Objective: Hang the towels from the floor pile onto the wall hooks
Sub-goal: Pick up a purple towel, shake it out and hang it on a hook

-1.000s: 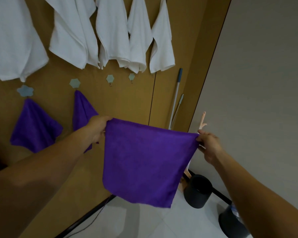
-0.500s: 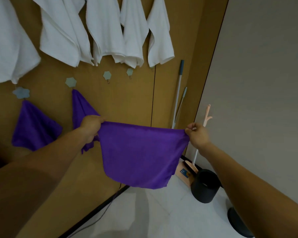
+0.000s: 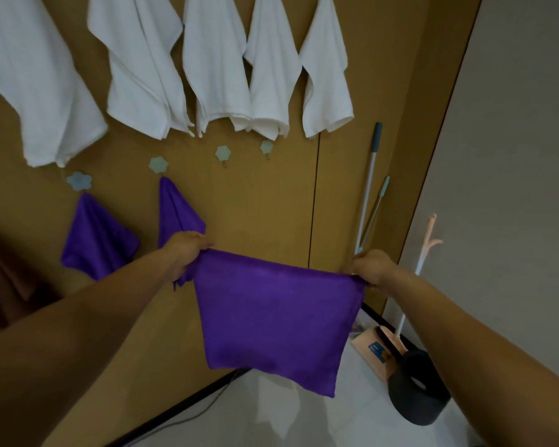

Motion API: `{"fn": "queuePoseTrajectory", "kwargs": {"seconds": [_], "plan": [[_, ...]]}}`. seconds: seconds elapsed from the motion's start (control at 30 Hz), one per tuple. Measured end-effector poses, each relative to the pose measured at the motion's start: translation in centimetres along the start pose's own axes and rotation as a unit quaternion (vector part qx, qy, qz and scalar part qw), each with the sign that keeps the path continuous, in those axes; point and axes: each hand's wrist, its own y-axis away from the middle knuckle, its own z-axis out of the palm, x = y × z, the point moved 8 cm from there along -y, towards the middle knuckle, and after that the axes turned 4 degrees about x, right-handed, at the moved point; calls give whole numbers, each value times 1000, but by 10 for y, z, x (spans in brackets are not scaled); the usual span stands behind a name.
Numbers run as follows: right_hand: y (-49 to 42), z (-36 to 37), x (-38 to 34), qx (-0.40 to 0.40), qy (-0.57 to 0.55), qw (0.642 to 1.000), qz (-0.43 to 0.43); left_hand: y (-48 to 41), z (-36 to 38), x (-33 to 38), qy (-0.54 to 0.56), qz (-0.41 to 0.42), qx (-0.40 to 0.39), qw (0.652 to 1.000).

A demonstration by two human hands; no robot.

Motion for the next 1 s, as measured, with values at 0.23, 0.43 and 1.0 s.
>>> {"fn": "queuePoseTrajectory", "kwargs": {"seconds": [0.23, 0.43, 1.0], "plan": [[-12, 5, -6, -89, -77, 991, -57, 29, 17, -13, -143, -111, -121, 976], [-24, 2, -21, -54, 210, 956, -196, 45, 33, -8, -387, -62, -198, 898], [-43, -11, -107, 117, -11, 934, -338, 14, 41, 46, -307, 239, -22, 921]]}}
